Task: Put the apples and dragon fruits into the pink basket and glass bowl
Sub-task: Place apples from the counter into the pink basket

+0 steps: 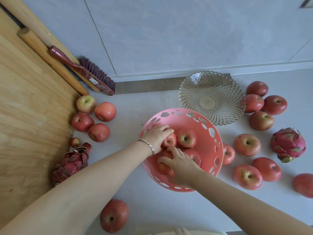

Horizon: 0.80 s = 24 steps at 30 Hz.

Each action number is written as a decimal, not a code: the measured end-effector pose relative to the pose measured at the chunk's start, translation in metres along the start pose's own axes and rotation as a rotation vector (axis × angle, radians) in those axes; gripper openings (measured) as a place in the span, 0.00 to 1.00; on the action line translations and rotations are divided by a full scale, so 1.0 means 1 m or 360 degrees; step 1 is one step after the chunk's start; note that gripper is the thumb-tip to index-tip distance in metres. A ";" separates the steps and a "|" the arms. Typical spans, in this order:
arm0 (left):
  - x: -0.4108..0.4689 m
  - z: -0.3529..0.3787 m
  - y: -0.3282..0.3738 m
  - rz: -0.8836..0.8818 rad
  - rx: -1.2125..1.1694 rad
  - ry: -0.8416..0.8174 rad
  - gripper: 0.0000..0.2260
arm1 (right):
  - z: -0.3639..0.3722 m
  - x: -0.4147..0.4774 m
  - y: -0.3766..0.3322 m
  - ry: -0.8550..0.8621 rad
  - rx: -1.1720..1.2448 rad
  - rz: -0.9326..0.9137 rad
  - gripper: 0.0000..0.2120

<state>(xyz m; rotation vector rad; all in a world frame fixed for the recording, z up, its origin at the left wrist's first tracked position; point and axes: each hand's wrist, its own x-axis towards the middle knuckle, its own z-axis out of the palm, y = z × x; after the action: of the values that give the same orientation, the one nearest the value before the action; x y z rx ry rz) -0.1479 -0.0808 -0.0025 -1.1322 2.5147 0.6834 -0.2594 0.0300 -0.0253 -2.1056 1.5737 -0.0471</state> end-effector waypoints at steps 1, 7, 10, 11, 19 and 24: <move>0.000 -0.001 0.000 -0.0001 -0.0017 -0.0005 0.32 | 0.000 0.001 0.002 -0.0013 -0.0004 0.0005 0.24; -0.001 -0.004 0.001 -0.0051 -0.0030 -0.0012 0.32 | 0.009 -0.004 -0.001 0.0131 -0.0151 -0.0006 0.31; 0.000 -0.004 0.000 -0.0063 -0.0051 -0.0028 0.33 | 0.009 0.001 -0.002 0.0186 -0.0222 0.0035 0.33; 0.000 -0.003 -0.001 -0.0063 -0.0061 -0.0031 0.33 | 0.008 0.002 -0.004 0.0199 -0.0256 0.0053 0.33; -0.015 0.001 -0.001 0.0003 0.0005 0.0191 0.30 | -0.001 -0.002 -0.001 0.0191 -0.0116 0.0134 0.34; -0.077 -0.007 -0.015 -0.0235 -0.0322 0.0533 0.13 | -0.022 -0.007 -0.001 0.0019 0.0234 0.0143 0.19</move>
<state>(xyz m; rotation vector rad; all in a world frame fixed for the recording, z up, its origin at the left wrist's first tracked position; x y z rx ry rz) -0.0871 -0.0455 0.0335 -1.6053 2.6379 0.7772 -0.2680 0.0284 -0.0037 -1.9234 1.6191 -0.1406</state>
